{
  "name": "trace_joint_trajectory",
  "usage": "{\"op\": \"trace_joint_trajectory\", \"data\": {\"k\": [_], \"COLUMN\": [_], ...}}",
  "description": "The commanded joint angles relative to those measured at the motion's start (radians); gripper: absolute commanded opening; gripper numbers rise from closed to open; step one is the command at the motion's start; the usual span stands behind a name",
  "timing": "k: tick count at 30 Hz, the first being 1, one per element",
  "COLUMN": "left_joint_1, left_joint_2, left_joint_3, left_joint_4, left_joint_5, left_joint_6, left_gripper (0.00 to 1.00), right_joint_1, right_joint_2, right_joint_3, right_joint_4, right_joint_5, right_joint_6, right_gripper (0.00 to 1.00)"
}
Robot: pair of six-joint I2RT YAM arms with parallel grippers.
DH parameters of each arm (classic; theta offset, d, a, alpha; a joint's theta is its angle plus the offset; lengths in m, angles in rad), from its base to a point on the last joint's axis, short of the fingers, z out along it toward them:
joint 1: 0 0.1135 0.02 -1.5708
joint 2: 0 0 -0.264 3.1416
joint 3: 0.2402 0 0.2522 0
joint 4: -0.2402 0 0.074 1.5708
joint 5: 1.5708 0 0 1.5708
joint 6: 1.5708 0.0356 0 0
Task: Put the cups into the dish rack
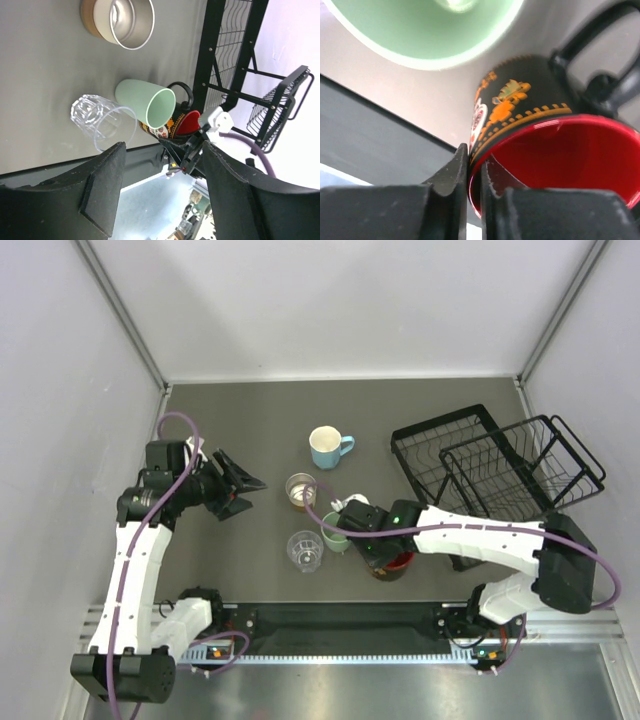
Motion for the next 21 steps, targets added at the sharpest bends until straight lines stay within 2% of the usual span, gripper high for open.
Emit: {"op": "trace_joint_trajectory", "data": {"k": [1, 8, 12, 17, 20, 21], "left_joint_1": [0.004, 0.004, 0.002, -0.024, -0.094, -0.148], "left_joint_2": [-0.014, 0.035, 0.070, 0.089, 0.093, 0.096], "left_joint_3": [0.030, 0.081, 0.127, 0.140, 0.125, 0.121], "left_joint_4": [-0.005, -0.005, 0.000, 0.096, 0.156, 0.199], "left_joint_5": [0.033, 0.070, 0.105, 0.186, 0.212, 0.217], "left_joint_6": [-0.036, -0.075, -0.095, -0.236, -0.366, -0.406], "left_gripper": [0.67, 0.68, 0.75, 0.81, 0.82, 0.81], "right_joint_1": [0.013, 0.016, 0.028, 0.033, 0.033, 0.034], "right_joint_2": [-0.047, -0.128, -0.191, -0.286, -0.376, -0.424], "right_joint_3": [-0.006, 0.092, 0.230, 0.319, 0.288, 0.278], "right_joint_4": [0.011, -0.074, -0.108, -0.085, -0.030, -0.003], "right_joint_5": [0.060, 0.094, 0.087, 0.067, 0.019, 0.011], "right_joint_6": [0.003, -0.050, -0.154, -0.311, -0.441, -0.516], "right_gripper": [0.00, 0.00, 0.00, 0.00, 0.00, 0.00]}}
